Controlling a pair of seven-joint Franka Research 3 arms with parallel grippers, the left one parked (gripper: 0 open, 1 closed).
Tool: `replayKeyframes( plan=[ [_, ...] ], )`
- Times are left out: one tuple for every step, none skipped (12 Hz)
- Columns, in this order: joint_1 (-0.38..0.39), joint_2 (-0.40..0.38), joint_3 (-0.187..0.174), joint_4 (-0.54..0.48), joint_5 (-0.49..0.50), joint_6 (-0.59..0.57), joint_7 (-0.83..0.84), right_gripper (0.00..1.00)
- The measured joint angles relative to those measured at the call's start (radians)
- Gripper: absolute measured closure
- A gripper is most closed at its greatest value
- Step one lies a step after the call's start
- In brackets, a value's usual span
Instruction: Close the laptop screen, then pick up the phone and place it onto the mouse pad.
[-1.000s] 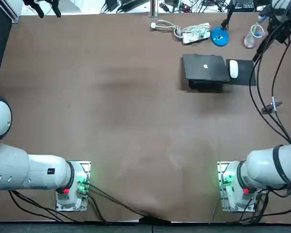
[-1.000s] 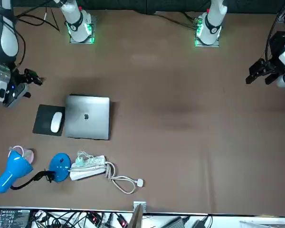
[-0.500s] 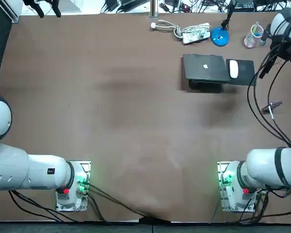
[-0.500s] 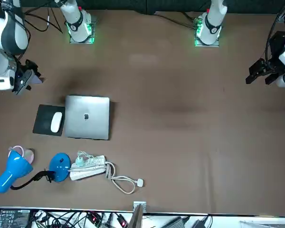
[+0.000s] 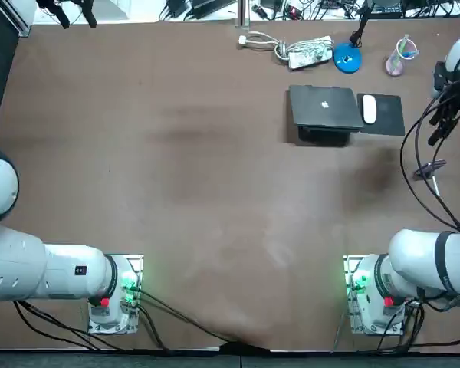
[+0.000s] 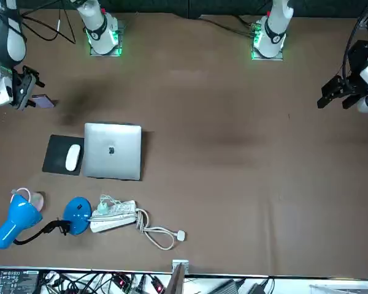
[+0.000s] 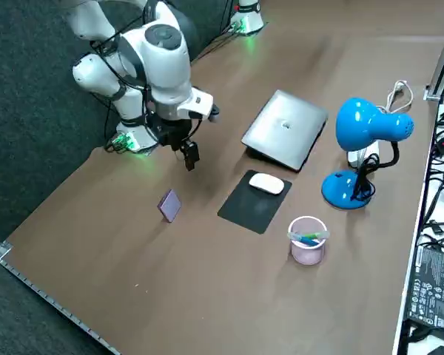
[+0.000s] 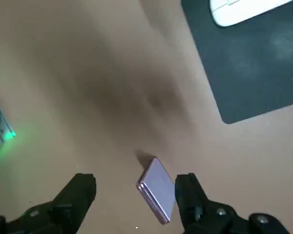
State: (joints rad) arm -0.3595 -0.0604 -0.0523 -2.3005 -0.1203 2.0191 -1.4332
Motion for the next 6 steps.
replayKeyframes(
  plan=[
    [-0.019,0.0,0.0,-0.02,0.0,0.026,-0.047,0.0],
    [-0.041,0.0,0.0,-0.044,0.0,0.065,-0.102,0.0],
    [-0.069,0.002,0.0,-0.072,0.0,0.122,-0.165,0.0],
    [-0.132,0.007,0.0,-0.129,-0.001,0.258,-0.287,0.0],
    [-0.154,0.012,-0.001,-0.149,-0.001,0.305,-0.324,0.0],
    [-0.167,0.017,0.0,-0.163,-0.001,0.334,-0.346,0.0]
  ],
)
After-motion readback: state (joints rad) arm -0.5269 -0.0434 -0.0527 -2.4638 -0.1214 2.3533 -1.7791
